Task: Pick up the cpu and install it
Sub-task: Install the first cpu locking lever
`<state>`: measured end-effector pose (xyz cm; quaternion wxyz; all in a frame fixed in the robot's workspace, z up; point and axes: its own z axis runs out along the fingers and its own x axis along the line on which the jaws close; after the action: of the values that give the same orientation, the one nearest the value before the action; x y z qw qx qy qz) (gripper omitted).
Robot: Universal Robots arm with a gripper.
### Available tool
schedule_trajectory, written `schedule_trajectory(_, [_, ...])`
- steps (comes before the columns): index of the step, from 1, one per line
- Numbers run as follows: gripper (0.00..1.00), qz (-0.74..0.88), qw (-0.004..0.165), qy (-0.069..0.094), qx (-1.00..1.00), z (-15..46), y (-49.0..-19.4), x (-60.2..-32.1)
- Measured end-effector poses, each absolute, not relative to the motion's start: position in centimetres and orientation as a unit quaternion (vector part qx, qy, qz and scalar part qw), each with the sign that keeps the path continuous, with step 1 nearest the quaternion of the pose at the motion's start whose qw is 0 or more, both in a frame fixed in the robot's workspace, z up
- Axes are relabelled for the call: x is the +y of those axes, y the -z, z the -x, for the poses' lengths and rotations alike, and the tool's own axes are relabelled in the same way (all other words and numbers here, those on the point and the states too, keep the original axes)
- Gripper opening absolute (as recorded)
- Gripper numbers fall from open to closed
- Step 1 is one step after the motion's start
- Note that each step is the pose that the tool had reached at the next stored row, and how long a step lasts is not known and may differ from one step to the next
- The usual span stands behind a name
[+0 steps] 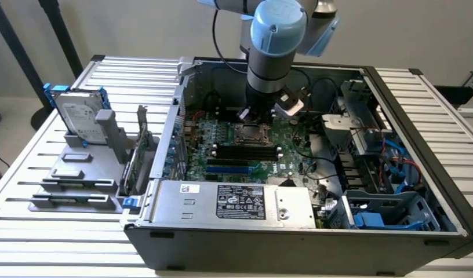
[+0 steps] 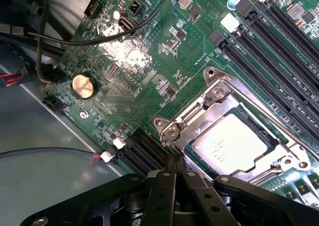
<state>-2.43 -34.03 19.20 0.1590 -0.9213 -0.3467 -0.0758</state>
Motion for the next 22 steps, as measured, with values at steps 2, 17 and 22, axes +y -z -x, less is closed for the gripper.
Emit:
schedule_trajectory(2, [0.11,0.921,0.159,0.075,-0.347,2.4,-19.2,-34.1])
schedule_trajectory(17, [0.11,0.921,0.161,0.074,-0.346,1.9,-19.5,-34.3])
schedule_trajectory(22, [0.11,0.921,0.164,0.074,-0.346,1.9,-20.5,-34.8])
